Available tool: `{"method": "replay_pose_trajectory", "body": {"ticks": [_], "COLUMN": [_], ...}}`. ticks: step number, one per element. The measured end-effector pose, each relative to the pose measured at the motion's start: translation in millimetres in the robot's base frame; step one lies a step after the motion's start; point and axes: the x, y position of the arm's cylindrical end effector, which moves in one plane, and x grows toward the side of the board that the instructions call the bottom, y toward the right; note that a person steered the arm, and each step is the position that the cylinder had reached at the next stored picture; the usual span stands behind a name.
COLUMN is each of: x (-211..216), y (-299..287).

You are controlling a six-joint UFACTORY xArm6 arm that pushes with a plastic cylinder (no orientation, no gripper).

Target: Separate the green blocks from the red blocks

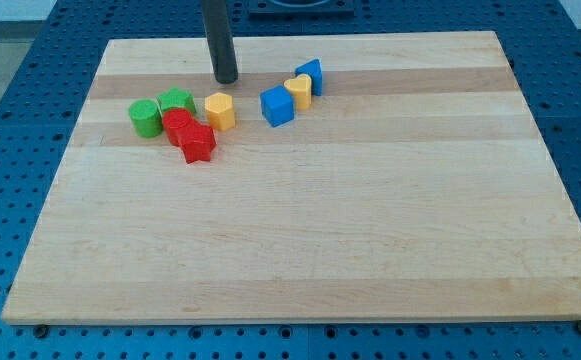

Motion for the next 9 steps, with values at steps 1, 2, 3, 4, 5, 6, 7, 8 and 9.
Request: {"method": "replay_pose_trajectory", "body": {"ticks": [1, 2, 3, 4, 5, 6, 7, 8, 9], "x": [12.1, 24.9, 35.6, 48.3, 56.5, 56.5, 61.6, 73.6, 88.1], "y": [-4.6, -11.2, -13.5, -13.5, -15.8, -45.5, -60.9, -57.8, -44.9]}}
